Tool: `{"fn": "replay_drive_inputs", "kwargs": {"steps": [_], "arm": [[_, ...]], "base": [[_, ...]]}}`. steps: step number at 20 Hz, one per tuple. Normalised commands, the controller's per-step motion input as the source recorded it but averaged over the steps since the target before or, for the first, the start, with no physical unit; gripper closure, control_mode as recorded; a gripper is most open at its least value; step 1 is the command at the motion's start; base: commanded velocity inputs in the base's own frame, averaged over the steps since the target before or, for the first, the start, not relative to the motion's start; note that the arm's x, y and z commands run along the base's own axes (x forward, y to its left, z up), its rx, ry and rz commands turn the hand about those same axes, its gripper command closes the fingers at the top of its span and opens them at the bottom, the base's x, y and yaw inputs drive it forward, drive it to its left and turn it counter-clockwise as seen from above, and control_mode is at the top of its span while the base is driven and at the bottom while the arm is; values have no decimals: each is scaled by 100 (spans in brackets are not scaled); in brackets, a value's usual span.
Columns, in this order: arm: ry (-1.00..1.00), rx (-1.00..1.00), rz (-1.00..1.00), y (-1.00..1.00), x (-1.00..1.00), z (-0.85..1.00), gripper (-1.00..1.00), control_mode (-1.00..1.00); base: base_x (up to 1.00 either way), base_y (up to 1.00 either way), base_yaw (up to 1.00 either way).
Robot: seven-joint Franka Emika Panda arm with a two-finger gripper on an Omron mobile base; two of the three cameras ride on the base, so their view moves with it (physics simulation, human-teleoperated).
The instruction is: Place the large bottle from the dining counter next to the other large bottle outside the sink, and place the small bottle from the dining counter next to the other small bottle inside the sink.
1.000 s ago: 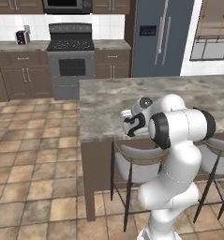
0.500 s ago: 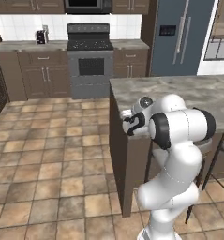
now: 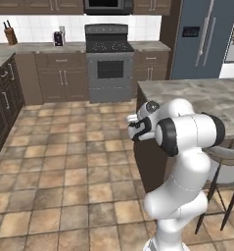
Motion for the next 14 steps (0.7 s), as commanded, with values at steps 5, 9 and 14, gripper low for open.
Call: {"fn": "replay_drive_inputs", "kwargs": {"steps": [5, 9, 14], "arm": [[0, 0, 0, 0, 0, 0, 100, 100], [0, 0, 0, 0, 0, 0, 100, 100], [0, 0, 0, 0, 0, 0, 100, 100]], "base": [[26, 57, 0], [36, 46, 2], [47, 30, 11]]}}
